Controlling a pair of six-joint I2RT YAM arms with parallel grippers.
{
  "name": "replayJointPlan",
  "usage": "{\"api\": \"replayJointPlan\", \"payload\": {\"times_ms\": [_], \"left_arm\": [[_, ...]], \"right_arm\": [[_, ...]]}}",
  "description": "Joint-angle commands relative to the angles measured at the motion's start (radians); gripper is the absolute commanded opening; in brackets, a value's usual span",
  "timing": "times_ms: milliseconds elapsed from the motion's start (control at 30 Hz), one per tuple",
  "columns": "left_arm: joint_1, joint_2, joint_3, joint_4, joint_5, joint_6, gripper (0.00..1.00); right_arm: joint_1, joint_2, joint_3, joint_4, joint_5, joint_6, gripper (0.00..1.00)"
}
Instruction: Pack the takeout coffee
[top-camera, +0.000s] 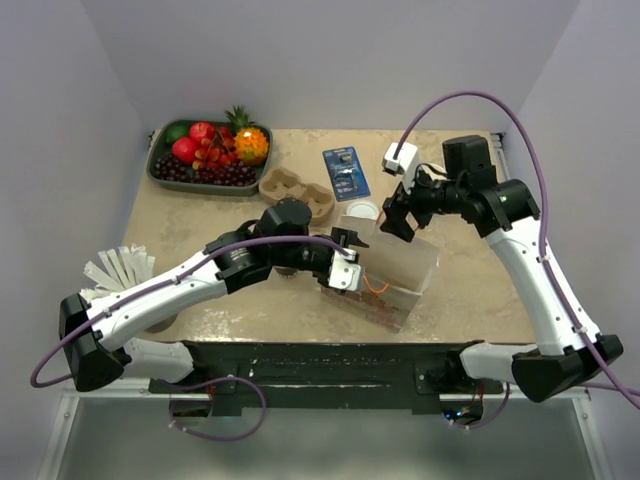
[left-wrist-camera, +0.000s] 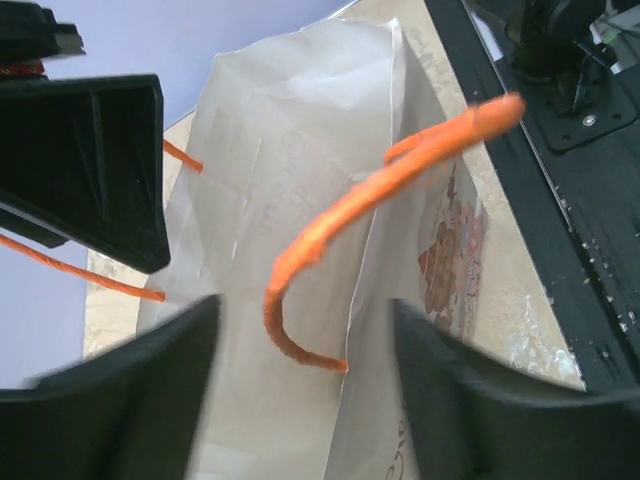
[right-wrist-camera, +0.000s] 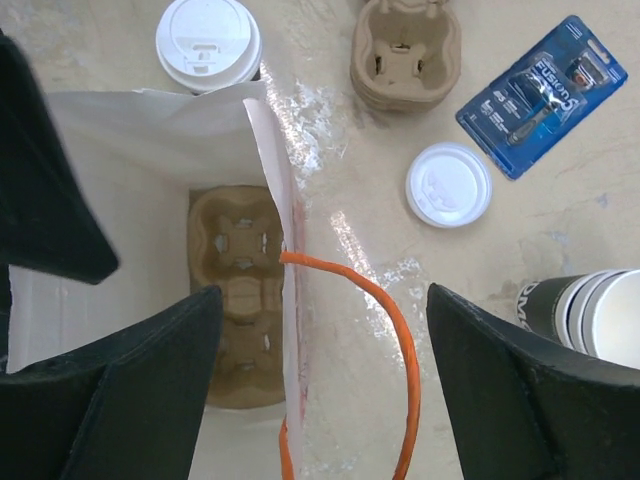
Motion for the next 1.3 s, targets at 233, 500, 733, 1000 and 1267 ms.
{"api": "replayJointPlan", "payload": {"times_ms": [233, 500, 733, 1000, 1267], "left_arm": [[-0.002, 0.023, 0.263, -0.102, 0.124, 0.016, 0.0], [-0.002, 0.035, 0.384, -0.122, 0.092, -0.004, 0.0], [-0.002, 0.059, 0.432, -0.099, 0.077, -0.006, 0.0], [-0.003, 0.102, 0.499, -0.045, 0.049, 0.005, 0.0], [-0.002, 0.021, 0.254, 0.032, -0.056, 0.01, 0.35]], "right_arm": [[-0.003, 0.07, 0.353, -0.12, -0.041, -0.075, 0.28], [-0.003, 0.139, 0.603, -0.181, -0.042, -0.076, 0.16], [-0.004, 0.105, 0.599, -0.077, 0.022, -0.016, 0.29], [-0.003, 0.058, 0.564, 0.072, 0.307, 0.037, 0.47], [-0.004, 0.025, 0.441, 0.102, 0.352, 0.03, 0.49]]}}
